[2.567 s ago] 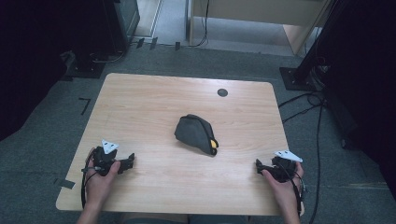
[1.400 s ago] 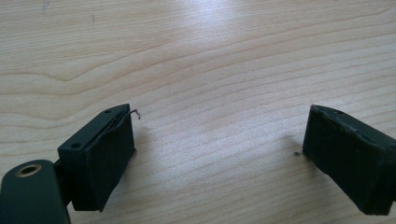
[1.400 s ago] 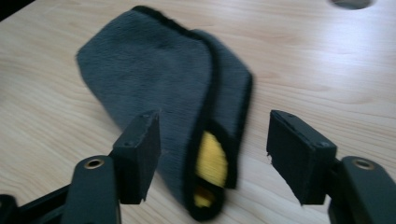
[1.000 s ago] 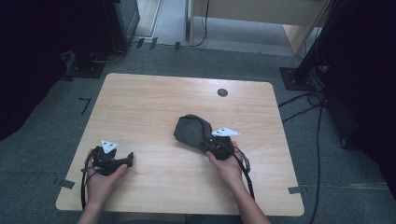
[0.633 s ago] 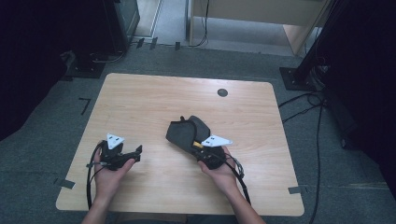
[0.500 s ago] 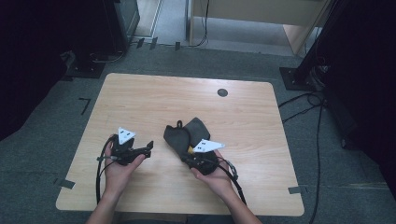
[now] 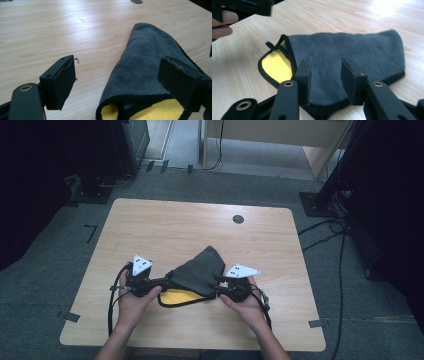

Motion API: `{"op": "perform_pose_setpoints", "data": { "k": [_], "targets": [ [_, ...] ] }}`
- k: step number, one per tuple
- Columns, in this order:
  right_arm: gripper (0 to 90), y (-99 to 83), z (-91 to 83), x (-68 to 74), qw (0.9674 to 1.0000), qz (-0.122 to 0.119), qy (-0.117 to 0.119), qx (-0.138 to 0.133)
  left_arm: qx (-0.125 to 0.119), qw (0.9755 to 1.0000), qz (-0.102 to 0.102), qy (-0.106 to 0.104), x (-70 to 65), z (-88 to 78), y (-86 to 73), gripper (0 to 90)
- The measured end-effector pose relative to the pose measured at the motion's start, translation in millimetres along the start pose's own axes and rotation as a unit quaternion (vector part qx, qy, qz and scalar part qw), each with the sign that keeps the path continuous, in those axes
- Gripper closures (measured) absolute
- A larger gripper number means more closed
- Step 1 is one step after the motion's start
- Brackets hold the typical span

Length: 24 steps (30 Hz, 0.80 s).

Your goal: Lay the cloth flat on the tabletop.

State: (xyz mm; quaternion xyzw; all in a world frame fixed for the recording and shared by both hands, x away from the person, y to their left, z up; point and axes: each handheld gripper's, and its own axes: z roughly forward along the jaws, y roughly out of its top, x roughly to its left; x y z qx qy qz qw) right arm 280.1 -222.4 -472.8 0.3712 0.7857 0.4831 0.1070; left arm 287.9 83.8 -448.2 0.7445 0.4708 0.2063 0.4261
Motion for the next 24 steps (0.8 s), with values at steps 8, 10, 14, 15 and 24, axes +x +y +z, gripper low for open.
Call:
{"op": "perform_pose_setpoints", "data": {
  "k": [8, 10, 14, 15, 24],
  "targets": [
    [52.3, -11.4, -1.2, -17.7, 0.9976, 0.04, -0.053, 0.022, 0.067, 0.9977, 0.01, -0.009, 1.8, 20.9, -26.0, 16.0],
    [52.9, -14.7, 1.4, -21.6, 0.9958, 0.064, -0.061, 0.025, 0.082, 0.9966, 0.012, 0.0, 5.0, 24.4, -31.9, 18.7],
    [58.2, -18.8, 6.6, -22.4, 0.996, 0.076, -0.029, 0.037, 0.094, 0.9955, 0.011, 0.007, 10.0, 27.2, -39.2, 24.1],
    [58.5, -19.1, 8.5, -19.8, 0.9967, 0.066, -0.02, 0.043, 0.093, 0.9955, 0.009, 0.009, 11.2, 27.2, -40.1, 24.8],
    [41.2, -24.0, 22.8, 1.8, 0.9971, -0.003, 0.016, 0.074, 0.1, 0.9949, 0.009, 0.003, 19.3, 32.0, -47.7, 30.1]
  ]
}}
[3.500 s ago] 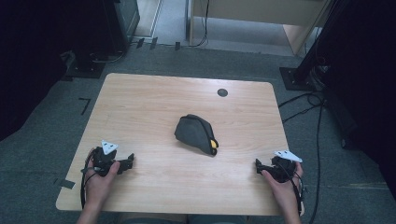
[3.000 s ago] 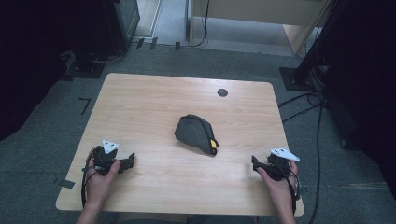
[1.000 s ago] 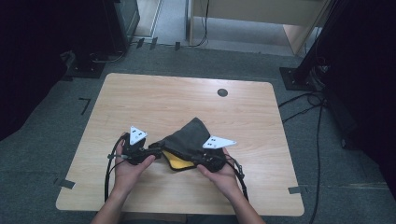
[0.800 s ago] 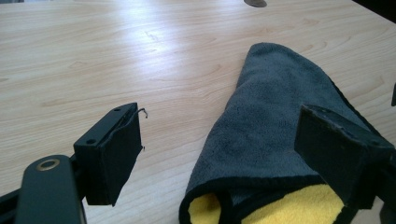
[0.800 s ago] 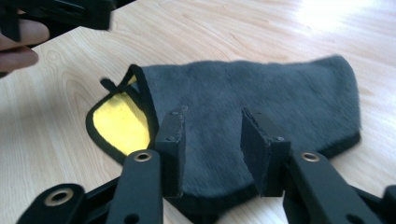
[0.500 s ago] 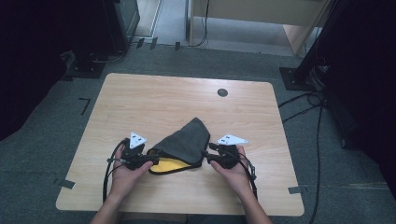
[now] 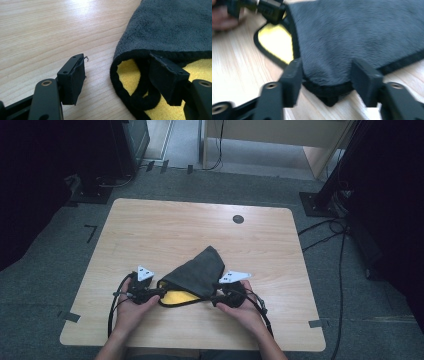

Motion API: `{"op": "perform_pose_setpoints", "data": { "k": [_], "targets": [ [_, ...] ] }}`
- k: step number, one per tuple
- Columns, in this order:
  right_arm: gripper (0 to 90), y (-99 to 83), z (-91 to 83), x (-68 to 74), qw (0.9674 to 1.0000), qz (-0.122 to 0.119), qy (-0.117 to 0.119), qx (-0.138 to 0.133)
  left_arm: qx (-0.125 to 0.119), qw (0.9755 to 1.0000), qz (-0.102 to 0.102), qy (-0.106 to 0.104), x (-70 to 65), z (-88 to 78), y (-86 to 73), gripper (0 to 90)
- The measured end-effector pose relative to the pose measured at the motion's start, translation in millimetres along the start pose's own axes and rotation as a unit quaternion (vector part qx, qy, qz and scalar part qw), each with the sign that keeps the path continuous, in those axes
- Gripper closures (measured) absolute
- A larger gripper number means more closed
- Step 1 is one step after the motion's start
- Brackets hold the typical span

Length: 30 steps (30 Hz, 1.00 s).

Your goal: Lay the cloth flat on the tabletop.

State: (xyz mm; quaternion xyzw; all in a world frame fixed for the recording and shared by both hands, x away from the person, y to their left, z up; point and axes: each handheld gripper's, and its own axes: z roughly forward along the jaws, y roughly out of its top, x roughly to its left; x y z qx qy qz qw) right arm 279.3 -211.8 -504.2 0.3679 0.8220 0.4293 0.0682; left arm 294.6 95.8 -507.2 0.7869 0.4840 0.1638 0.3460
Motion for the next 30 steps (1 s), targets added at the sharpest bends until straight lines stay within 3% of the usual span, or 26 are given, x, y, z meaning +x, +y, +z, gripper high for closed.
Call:
{"op": "perform_pose_setpoints", "data": {
  "k": [4, 6, 8, 11, 14, 16, 20, 22, 26, 30],
  "targets": [
    [41.1, -1.7, 4.9, 11.7, 0.9973, -0.061, -0.038, 0.015, 0.001, 1.0, -0.001, 0.004, 2.5, 0.6, -0.6, 29.7],
    [53.3, -3.3, 7.0, 14.2, 0.9952, -0.072, -0.065, 0.014, 0.002, 1.0, -0.003, 0.005, 4.1, 0.6, -0.6, 29.6],
    [61.1, -2.6, 5.8, 11.9, 0.9954, -0.066, -0.07, 0.008, 0.0, 1.0, -0.007, 0.006, 5.1, 0.5, -0.6, 29.4],
    [74.8, -0.3, -1.8, 6.3, 0.9983, -0.039, -0.04, -0.018, -0.002, 0.9999, -0.009, 0.007, 6.5, -0.5, -0.4, 29.5],
    [82.9, 4.8, -11.7, 4.8, 0.9975, -0.03, -0.032, -0.056, -0.006, 0.9999, -0.016, 0.004, 8.0, -2.2, 0.2, 29.4],
    [85.1, 9.7, -14.2, 4.8, 0.9966, -0.029, -0.036, -0.069, -0.007, 0.9998, -0.017, 0.003, 8.4, -3.1, 0.6, 29.6],
    [86.8, 14.8, -11.8, 7.0, 0.9968, -0.026, -0.033, -0.067, -0.014, 0.9996, -0.023, 0.003, 11.5, -7.0, 0.9, 30.1],
    [88.2, 17.8, -10.7, 7.5, 0.9957, -0.034, -0.051, -0.07, -0.017, 0.9995, -0.027, 0.003, 14.2, -8.6, 0.7, 30.3],
    [88.9, 45.1, -9.4, 1.4, 0.9937, -0.001, -0.055, -0.098, -0.016, 0.9994, -0.031, 0.008, 19.4, -7.4, 0.3, 30.3],
    [88.9, 99.5, 12.6, -0.9, 0.9917, -0.022, -0.071, -0.105, -0.018, 0.9993, -0.032, 0.006, 20.3, -7.5, 0.6, 30.2]
  ]
}}
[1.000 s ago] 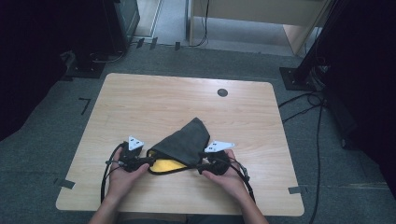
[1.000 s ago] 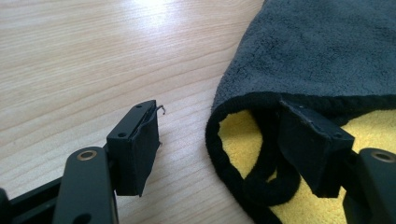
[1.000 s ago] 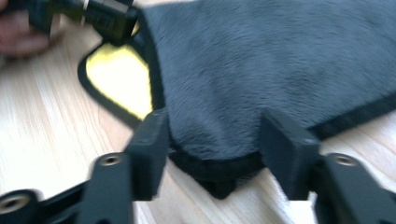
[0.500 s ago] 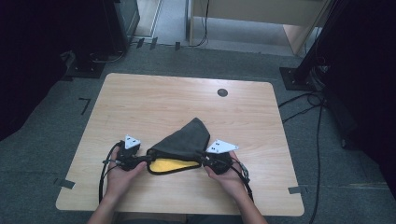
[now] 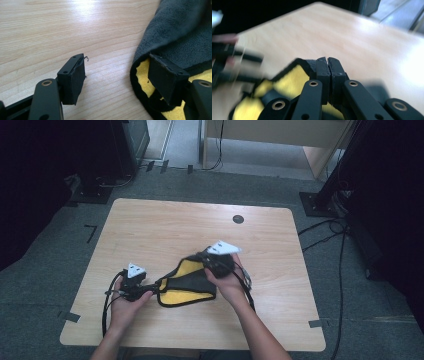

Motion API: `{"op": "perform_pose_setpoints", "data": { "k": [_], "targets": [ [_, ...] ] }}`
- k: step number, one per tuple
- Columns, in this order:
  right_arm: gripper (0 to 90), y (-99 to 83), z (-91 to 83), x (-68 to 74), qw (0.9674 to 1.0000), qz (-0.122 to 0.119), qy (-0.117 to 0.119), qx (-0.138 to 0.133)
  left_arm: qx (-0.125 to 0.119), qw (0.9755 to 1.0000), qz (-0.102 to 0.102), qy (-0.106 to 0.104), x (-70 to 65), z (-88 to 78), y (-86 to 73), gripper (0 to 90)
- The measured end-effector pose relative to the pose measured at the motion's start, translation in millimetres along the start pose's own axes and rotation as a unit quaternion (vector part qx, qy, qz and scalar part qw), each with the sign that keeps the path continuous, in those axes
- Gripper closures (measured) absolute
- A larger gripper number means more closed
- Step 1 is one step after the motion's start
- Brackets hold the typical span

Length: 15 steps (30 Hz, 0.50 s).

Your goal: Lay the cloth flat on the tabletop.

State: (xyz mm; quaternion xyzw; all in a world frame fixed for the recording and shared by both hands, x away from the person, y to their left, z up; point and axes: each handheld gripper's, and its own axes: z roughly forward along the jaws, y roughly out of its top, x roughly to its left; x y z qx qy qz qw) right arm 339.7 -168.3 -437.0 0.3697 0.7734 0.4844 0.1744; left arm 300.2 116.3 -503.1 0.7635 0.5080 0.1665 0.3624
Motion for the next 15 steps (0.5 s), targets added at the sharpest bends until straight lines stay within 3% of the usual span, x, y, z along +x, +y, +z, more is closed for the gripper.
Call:
{"op": "perform_pose_setpoints", "data": {
  "k": [4, 5, 6, 8, 11, 15],
  "targets": [
    [86.5, 53.3, 38.0, 1.8, 0.9989, -0.024, -0.022, -0.033, 0.001, 1.0, -0.002, 0.003, 3.1, 0.7, -0.9, 29.7],
    [86.5, 53.3, 38.0, 1.8, 0.9989, -0.024, -0.022, -0.033, 0.001, 1.0, -0.002, 0.003, 3.1, 0.7, -0.9, 29.6],
    [68.7, 75.1, 48.3, 4.1, 0.9972, -0.022, -0.032, -0.064, 0.002, 1.0, -0.003, 0.008, 4.7, 1.1, -1.9, 29.6],
    [65.3, 86.7, 50.5, 7.6, 0.997, -0.011, -0.028, -0.071, 0.002, 0.9999, -0.008, 0.009, 6.5, 1.0, -3.2, 29.6],
    [65.0, 78.0, 44.2, 16.0, 0.998, -0.023, 0.006, -0.059, 0.002, 0.9998, -0.016, 0.012, 10.9, 0.8, -4.9, 29.9],
    [65.1, 30.6, 40.9, 31.8, 0.9971, -0.062, 0.043, 0.013, 0.01, 0.9996, -0.02, 0.017, 13.4, 3.1, -5.0, 30.6]
  ]
}}
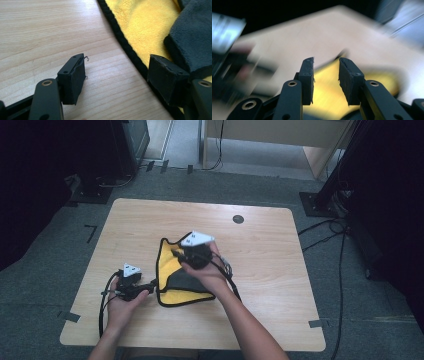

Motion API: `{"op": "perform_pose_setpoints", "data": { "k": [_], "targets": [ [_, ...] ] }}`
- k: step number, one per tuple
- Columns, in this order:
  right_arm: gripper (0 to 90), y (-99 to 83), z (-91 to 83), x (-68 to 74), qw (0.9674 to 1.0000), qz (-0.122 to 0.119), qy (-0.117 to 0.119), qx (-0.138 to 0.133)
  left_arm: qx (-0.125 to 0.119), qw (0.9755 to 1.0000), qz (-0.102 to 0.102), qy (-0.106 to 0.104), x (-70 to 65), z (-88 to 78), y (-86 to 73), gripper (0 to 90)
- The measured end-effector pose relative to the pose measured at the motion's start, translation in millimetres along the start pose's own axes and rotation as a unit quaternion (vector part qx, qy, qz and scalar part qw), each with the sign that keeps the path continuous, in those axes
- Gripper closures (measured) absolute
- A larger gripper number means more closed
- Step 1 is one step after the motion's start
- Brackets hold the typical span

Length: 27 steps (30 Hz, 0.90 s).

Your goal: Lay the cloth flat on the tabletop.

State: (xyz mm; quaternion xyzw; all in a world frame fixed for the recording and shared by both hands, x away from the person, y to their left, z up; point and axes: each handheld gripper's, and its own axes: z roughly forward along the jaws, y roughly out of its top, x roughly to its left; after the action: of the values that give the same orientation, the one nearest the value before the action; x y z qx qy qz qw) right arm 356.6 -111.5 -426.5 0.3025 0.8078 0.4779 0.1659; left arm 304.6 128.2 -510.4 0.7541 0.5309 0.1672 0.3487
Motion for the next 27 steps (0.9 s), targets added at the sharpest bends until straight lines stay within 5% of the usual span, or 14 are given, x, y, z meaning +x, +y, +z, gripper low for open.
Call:
{"op": "perform_pose_setpoints", "data": {
  "k": [2, 4, 6, 11, 16, 22, 26, 27],
  "targets": [
    [63.4, -27.6, 4.8, 12.8, 0.9987, -0.002, 0.032, 0.04, 0.002, 1.0, 0.002, 0.004, -1.8, 1.3, 0.5, 30.8],
    [61.3, -36.0, 7.0, 17.3, 0.998, -0.006, 0.039, 0.05, 0.003, 1.0, 0.005, 0.006, -4.1, 2.0, 0.7, 30.8],
    [53.9, -63.7, 18.9, 37.7, 0.9939, -0.017, 0.065, 0.088, 0.006, 0.9997, 0.019, 0.014, -7.5, 3.1, 0.4, 30.7],
    [55.2, -82.7, 35.5, 55.8, 0.992, -0.051, 0.025, 0.113, 0.004, 0.9993, 0.03, 0.023, -11.1, 4.6, -0.6, 30.4],
    [83.7, -82.7, 31.1, 50.6, 0.994, -0.053, 0.001, 0.096, 0.0, 0.9992, 0.034, 0.021, -10.7, 4.9, -1.5, 30.2],
    [85.8, -77.4, -0.2, 27.5, 0.9985, -0.004, -0.034, 0.043, -0.002, 0.9992, 0.035, 0.02, -10.4, 4.5, -2.3, 30.2],
    [86.2, -75.4, -39.5, -1.3, 0.9937, 0.058, -0.095, -0.01, -0.002, 0.9992, 0.035, 0.02, -10.8, 4.5, -2.4, 30.2],
    [86.2, -75.4, -39.5, -1.3, 0.9937, 0.058, -0.095, -0.01, -0.002, 0.9992, 0.035, 0.02, -10.8, 4.5, -2.4, 30.2]
  ]
}}
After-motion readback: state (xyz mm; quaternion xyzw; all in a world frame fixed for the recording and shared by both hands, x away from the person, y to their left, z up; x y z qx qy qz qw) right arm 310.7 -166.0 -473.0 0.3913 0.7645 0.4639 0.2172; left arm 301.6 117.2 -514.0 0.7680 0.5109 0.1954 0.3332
